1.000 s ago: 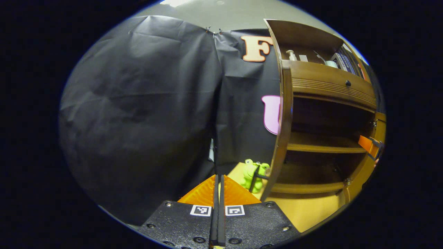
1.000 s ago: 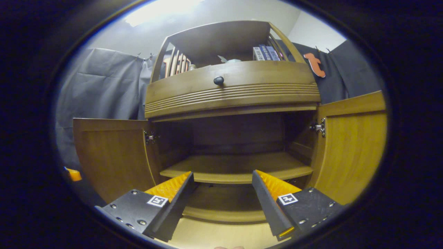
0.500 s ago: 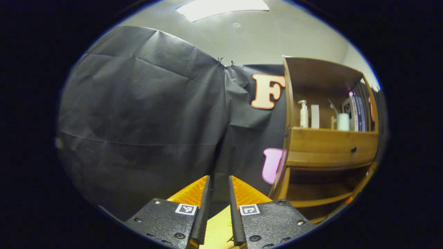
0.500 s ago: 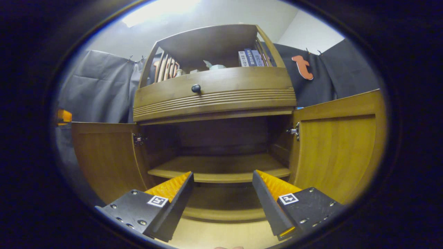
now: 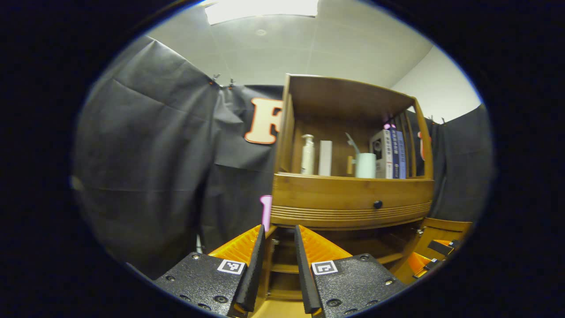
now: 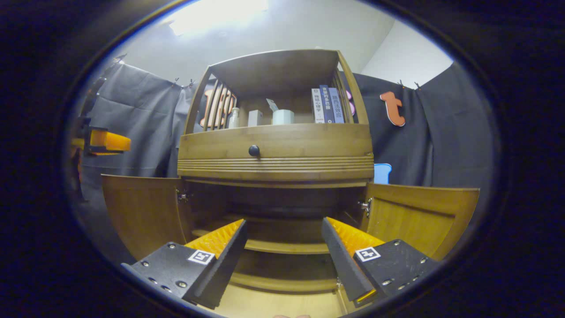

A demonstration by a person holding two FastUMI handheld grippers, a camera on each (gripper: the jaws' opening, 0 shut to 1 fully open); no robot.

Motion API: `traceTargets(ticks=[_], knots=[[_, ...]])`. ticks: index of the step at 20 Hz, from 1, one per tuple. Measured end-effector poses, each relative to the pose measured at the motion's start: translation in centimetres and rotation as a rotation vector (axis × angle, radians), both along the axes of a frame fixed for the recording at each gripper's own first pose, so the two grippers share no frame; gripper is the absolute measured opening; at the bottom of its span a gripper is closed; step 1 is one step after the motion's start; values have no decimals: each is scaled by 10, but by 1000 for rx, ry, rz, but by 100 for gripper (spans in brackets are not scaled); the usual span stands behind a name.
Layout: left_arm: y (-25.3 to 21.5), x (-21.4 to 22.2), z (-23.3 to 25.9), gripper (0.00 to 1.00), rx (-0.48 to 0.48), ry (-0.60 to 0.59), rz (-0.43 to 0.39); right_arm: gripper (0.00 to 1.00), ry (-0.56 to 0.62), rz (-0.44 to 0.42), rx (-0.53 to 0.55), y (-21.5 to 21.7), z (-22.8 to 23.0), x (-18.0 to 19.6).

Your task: Open the right door of the double-door shoe cabinet with the right hand, and open the left door with the left hand.

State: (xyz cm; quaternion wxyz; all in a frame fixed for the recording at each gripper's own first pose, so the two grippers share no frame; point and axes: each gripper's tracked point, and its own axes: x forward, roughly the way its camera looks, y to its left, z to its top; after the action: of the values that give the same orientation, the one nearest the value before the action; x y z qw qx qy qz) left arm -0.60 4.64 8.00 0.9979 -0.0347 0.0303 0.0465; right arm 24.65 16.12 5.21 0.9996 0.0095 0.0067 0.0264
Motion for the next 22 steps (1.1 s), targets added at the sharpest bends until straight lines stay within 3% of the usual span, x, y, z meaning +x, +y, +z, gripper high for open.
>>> traceTargets(ticks=[5, 9, 10, 12, 13, 21, 22], knots=[[-68, 23, -40, 62, 73, 48, -143, 96, -38, -37, -23, -5, 26, -4], [-110, 29, -64, 99, 52, 43, -232, 100, -35, -71, 2, -13, 35, -6], [-119, 30, -69, 97, 44, 51, -248, 96, -37, -82, 1, -16, 37, -6], [-129, 30, -83, 96, 51, 67, -267, 100, -41, -103, -9, -20, 39, -8], [-132, 31, -87, 96, 53, 68, -272, 96, -45, -109, -13, -21, 39, -8], [-160, 28, -105, 96, 47, 90, -373, 100, -56, -174, -19, -19, 43, -26], [-165, 28, -105, 98, 49, 90, -397, 96, -56, -192, -22, -20, 44, -31]])
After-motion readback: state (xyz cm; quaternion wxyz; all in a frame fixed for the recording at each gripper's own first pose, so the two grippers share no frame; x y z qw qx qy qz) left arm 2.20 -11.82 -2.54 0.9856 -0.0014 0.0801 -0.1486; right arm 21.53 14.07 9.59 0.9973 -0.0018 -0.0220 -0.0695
